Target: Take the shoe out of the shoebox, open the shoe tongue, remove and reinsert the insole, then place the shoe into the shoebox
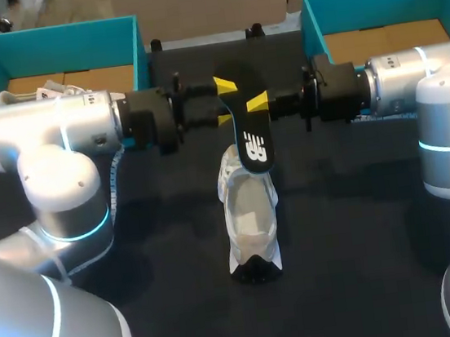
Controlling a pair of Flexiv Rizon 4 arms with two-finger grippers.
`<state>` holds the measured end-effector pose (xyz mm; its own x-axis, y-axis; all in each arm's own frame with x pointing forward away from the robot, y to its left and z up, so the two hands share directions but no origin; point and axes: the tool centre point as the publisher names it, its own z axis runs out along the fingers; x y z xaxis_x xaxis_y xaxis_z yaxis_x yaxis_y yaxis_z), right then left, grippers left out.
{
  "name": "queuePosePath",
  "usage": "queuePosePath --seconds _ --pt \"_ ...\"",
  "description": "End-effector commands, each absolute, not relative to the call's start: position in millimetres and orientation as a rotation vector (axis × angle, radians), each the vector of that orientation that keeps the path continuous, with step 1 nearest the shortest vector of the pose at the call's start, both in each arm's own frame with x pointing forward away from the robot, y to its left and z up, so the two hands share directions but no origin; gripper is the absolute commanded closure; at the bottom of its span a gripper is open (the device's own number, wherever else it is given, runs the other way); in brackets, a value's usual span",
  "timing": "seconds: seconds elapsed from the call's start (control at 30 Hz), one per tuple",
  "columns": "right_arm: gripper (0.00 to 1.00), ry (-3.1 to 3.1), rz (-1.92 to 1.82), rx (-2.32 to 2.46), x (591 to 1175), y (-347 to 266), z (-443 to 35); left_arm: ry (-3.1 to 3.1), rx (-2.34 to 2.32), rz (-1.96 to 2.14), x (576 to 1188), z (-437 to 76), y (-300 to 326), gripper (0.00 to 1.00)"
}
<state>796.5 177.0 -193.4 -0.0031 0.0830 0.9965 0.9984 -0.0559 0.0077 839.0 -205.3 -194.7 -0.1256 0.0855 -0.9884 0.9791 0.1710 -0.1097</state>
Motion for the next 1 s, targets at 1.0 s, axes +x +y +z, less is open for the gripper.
queuePosePath --seconds 1.0 --pt "1.00 -1.246 -1.216 -1.312 795.8 178.3 -193.7 1.476 1.108 -1.113 849.3 -201.6 -225.2 0.90"
